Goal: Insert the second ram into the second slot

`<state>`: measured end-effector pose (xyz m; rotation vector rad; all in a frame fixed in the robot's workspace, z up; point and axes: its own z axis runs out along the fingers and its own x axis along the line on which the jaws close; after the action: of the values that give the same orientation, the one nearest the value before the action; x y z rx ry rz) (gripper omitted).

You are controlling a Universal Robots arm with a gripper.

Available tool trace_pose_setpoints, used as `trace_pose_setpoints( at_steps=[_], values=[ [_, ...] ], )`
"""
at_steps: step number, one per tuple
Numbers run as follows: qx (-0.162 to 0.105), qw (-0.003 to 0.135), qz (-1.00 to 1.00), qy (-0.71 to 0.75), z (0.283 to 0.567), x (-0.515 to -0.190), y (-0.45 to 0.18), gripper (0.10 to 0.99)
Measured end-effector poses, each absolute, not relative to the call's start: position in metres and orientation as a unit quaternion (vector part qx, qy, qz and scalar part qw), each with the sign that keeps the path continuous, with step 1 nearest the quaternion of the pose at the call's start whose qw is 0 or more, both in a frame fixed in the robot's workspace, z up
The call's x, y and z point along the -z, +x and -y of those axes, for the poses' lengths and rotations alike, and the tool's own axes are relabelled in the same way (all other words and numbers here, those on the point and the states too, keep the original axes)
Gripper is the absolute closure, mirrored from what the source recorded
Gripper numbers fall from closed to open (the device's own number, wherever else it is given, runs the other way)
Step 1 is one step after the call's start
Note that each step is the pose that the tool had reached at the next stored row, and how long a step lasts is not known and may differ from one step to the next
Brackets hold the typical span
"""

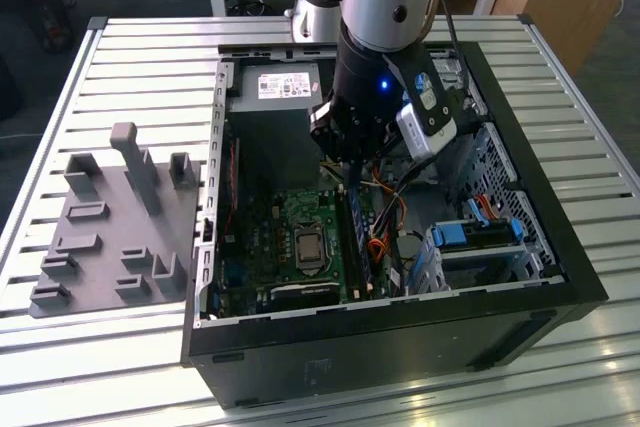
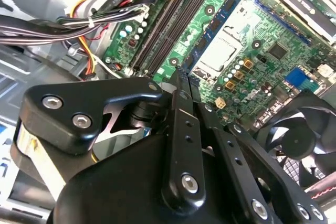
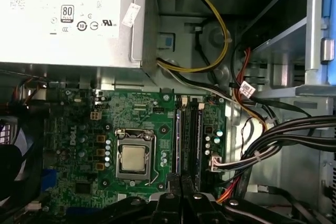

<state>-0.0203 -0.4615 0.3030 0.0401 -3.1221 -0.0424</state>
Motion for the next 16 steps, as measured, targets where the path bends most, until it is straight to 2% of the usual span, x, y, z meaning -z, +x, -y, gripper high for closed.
trace_pose_setpoints(
  at_steps=[16],
  values=[
    [0.014, 0.011, 1.000, 0.005, 0.463, -0.282, -0.020, 0.965]
  ],
)
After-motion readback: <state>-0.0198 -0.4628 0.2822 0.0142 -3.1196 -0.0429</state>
